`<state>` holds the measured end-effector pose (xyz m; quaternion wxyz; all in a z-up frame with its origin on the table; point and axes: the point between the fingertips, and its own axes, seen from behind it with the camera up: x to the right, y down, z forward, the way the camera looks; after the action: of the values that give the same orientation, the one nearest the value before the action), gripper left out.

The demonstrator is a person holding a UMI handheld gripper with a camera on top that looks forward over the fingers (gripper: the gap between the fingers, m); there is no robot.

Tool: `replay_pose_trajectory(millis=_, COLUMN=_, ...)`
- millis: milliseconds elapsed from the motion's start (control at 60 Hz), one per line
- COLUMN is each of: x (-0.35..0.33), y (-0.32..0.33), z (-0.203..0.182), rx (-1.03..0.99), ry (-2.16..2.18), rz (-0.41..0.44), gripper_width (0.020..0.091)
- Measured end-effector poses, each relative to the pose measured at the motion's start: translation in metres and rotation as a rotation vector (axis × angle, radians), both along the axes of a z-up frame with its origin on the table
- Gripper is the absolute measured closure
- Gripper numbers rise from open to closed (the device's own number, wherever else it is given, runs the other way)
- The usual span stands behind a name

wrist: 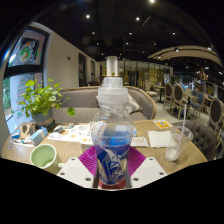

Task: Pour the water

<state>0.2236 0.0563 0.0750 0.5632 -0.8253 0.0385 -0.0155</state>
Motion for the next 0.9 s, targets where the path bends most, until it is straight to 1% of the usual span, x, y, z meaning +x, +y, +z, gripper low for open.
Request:
replay_pose_trajectory(millis=50, x=0.002, y=-0.002, z=0.0, rx=0.002, ry=0.031, rz=-0.017, gripper_width=0.0711)
replay_pose_trajectory(millis=133, x=0.003, y=-0.002, z=0.0, rx=-0.004, ry=0.048, rz=-0.022, gripper_width=0.0628)
replay_pose_trajectory(millis=200, x=0.003, y=-0.005, z=-0.003, rx=-0.047, ry=0.053, rz=-0.036, gripper_width=0.0558)
replay_pose_trajectory(millis=233, x=0.005, y=-0.009, z=-0.008, rx=-0.088, ry=0.053, rz=-0.051, gripper_width=0.0471)
replay_pose_trajectory(millis=283, x=0.006, y=-0.017, z=-0.015, rx=-0.145, ry=0.061, rz=-0.07, gripper_width=0.0276)
replay_pose_trajectory(millis=300, x=0.007, y=-0.021, z=-0.015, rx=-0.161, ry=0.064, rz=-0.08, gripper_width=0.0234)
replay_pose_trajectory(millis=333, x=0.006, y=-0.027, z=-0.013, rx=-0.182, ry=0.074, rz=-0.093, gripper_width=0.0257)
replay_pose_trajectory(millis=383, x=0.005, y=-0.036, z=-0.003, rx=-0.187, ry=0.08, rz=-0.101, gripper_width=0.0245)
replay_pose_trajectory(millis=533, x=-0.005, y=-0.086, z=0.036, rx=-0.212, ry=0.035, rz=-0.103, gripper_width=0.0247)
replay_pose_trajectory(millis=800, x=-0.066, y=-0.227, z=0.13, rx=-0.285, ry=0.013, rz=-0.106, gripper_width=0.025)
replay_pose_trajectory(millis=900, x=-0.087, y=-0.27, z=0.154, rx=-0.288, ry=0.0, rz=-0.102, gripper_width=0.0248)
